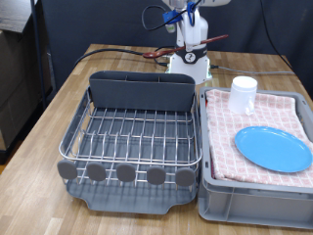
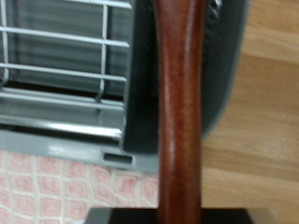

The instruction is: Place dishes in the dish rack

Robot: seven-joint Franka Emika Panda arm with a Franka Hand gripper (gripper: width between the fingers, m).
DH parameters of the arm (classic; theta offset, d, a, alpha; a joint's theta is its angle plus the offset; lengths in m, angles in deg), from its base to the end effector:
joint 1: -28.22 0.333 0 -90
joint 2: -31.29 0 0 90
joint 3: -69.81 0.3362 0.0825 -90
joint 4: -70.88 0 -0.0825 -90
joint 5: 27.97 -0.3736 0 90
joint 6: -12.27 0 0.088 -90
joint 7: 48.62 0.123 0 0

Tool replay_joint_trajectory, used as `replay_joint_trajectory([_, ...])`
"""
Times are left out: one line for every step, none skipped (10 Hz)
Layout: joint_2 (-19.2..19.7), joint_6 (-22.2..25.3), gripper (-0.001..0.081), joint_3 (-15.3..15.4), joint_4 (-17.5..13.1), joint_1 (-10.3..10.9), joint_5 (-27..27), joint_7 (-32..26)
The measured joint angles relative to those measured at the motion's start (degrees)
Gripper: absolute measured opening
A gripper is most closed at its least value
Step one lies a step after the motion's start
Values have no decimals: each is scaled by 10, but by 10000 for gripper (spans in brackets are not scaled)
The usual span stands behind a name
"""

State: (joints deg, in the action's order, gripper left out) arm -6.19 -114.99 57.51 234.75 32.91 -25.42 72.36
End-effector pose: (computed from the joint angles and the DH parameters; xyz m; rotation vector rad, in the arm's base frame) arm 0.2991 -0.0336 0.3692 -1.4341 2.7306 0.1189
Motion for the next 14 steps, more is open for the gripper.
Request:
replay_joint_trajectory([0,-13,89,8,3,0,4,0])
replay_joint_trajectory([2,-5,89,7,-2,0,1,0])
replay_joint_trajectory([4,3,89,-5,-9,4,-17,-7])
replay_joint_trajectory([6,11,89,-29,-13,12,-46,-30])
replay_joint_trajectory([7,15,88,-57,-14,19,-71,-56])
replay_joint_trajectory([9,15,88,-80,-14,24,-88,-78])
replay_joint_trajectory([12,15,88,-101,-14,28,-103,-102])
replay_joint_trajectory([16,16,88,-124,-14,33,-120,-125])
replay_joint_trajectory([22,19,88,-148,-15,38,-136,-146])
replay_joint_trajectory([29,25,88,-168,-17,43,-149,-165])
replay_joint_trajectory([38,27,88,-185,-19,46,-155,-179])
replay_joint_trajectory([48,28,88,-199,-22,48,-158,-190])
replay_joint_trajectory([59,34,88,-215,-26,52,-164,-205])
replay_joint_trajectory([71,39,88,-233,-32,57,-172,-223])
